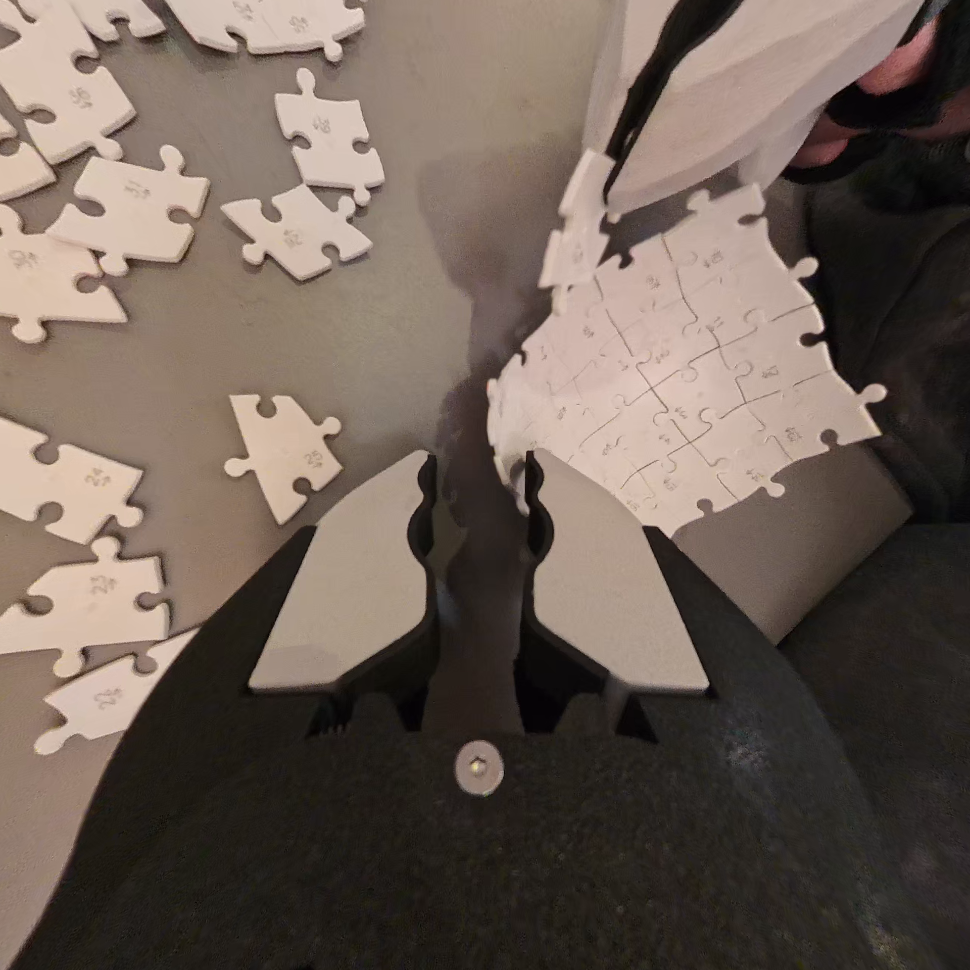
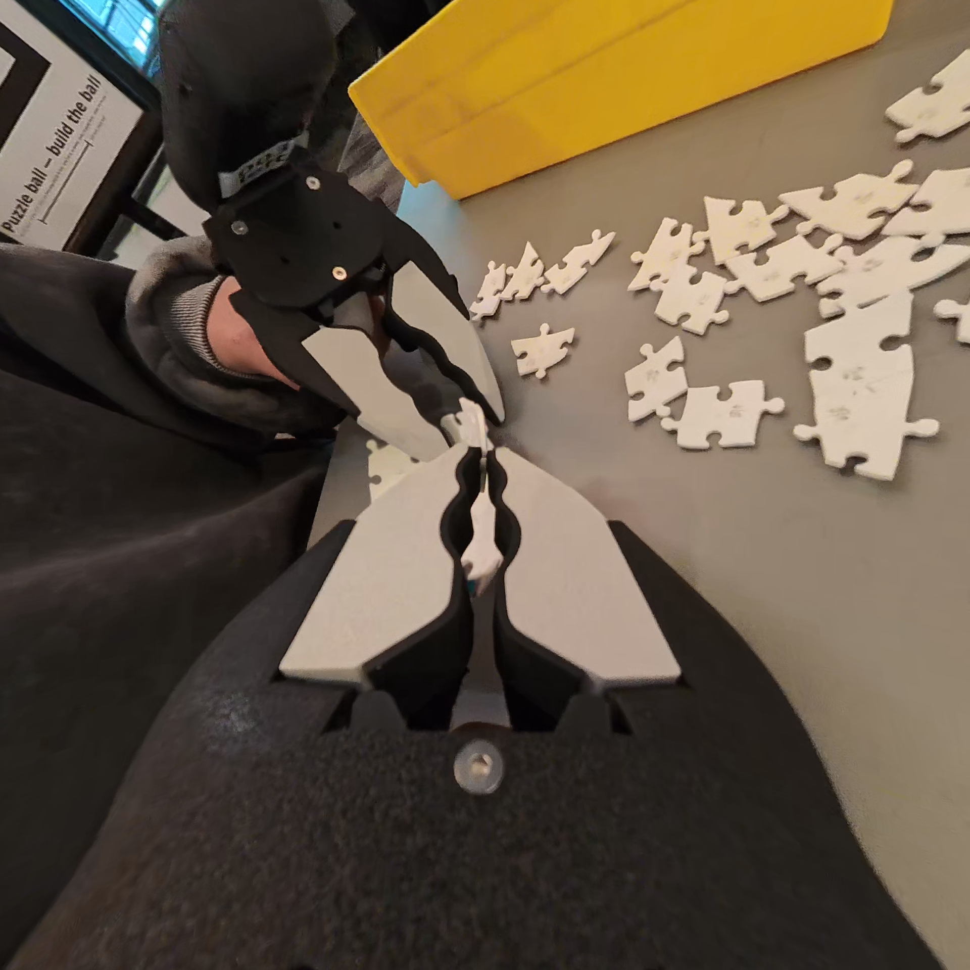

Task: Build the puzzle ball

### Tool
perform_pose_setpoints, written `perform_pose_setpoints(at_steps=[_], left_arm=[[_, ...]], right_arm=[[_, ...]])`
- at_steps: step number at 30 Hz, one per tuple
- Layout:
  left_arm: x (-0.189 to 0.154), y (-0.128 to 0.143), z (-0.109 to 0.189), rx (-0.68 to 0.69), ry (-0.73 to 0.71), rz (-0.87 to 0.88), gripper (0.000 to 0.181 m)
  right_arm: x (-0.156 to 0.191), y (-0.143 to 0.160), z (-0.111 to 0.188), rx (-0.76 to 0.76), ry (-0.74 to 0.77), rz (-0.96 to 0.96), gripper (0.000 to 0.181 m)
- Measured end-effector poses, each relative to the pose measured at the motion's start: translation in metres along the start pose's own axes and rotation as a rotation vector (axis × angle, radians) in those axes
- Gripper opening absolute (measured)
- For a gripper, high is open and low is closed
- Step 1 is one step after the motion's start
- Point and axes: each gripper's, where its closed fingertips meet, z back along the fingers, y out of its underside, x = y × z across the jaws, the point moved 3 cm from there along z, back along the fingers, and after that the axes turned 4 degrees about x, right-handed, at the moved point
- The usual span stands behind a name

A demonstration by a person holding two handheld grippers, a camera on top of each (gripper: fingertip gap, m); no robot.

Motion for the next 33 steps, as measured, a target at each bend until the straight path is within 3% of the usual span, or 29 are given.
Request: perform_pose_setpoints(at_steps=[1, 6, 13, 16, 20, 24, 27, 33], left_arm=[[0.000, 0.000, 0.000, 0.007, -0.004, -0.003, 0.032], [0.000, -0.007, 0.012, 0.001, -0.014, -0.012, 0.033], [-0.016, -0.034, 0.058, -0.093, -0.079, -0.137, 0.024], [-0.027, -0.042, 0.062, -0.126, -0.004, -0.142, 0.025], [-0.044, -0.054, 0.057, -0.173, 0.226, -0.099, 0.030], [-0.058, -0.062, 0.070, -0.269, 0.425, -0.086, 0.016], [-0.058, -0.058, 0.070, -0.265, 0.422, -0.099, 0.004], [-0.052, -0.049, 0.069, -0.223, 0.398, -0.104, 0.002]], right_arm=[[-0.001, -0.001, -0.002, 0.017, -0.011, -0.004, 0.002], [-0.009, -0.002, -0.009, 0.113, 0.019, -0.001, 0.002], [-0.009, -0.007, 0.004, 0.066, 0.068, -0.003, 0.002], [0.015, -0.023, 0.023, -0.062, 0.037, -0.002, 0.002], [0.052, -0.031, 0.026, -0.159, -0.014, 0.019, 0.003], [0.063, -0.026, 0.023, -0.212, -0.024, -0.004, 0.003], [0.064, -0.021, 0.019, -0.235, -0.062, -0.036, 0.003], [0.064, -0.013, 0.011, -0.198, -0.092, -0.064, 0.008]])
